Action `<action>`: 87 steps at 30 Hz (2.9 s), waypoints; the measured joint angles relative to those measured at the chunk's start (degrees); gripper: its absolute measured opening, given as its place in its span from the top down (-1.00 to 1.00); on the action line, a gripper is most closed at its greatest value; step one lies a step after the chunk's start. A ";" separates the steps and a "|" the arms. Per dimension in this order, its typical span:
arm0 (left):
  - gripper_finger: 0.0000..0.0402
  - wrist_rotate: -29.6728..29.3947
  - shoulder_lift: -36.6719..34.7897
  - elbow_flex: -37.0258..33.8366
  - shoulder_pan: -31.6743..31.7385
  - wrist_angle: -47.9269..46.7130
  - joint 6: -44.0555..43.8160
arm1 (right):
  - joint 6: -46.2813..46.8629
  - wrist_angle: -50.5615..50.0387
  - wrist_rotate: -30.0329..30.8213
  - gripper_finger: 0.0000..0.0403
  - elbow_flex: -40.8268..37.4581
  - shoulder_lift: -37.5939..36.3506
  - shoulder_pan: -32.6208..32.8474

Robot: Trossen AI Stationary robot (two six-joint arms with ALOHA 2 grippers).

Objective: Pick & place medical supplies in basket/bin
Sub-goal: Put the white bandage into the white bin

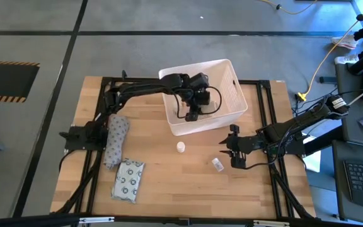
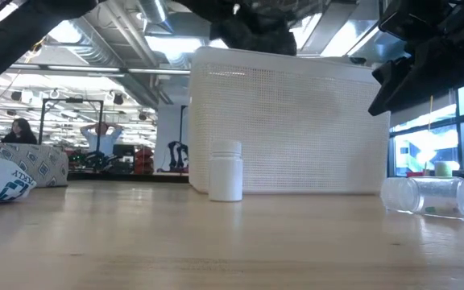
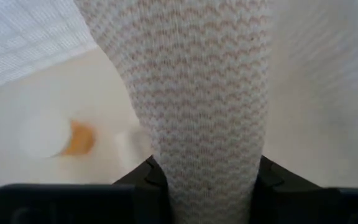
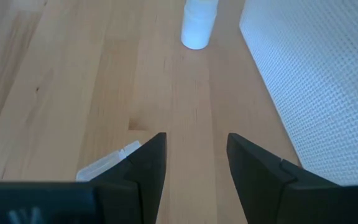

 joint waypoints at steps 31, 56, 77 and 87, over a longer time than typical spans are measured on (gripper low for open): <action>0.44 -5.49 2.77 0.01 -0.89 -1.67 4.47 | -0.04 0.02 0.00 0.15 0.00 -0.02 0.02; 0.03 -5.31 2.77 0.01 -1.43 -3.28 1.37 | -0.06 0.00 0.00 0.15 0.00 -0.02 0.02; 0.02 -5.91 2.73 0.01 -2.00 -3.68 0.49 | -0.08 0.00 0.00 0.15 0.00 0.00 0.01; 0.02 -5.94 2.71 0.01 -2.00 -4.56 -2.46 | -0.07 -0.02 0.00 0.15 0.00 0.02 0.02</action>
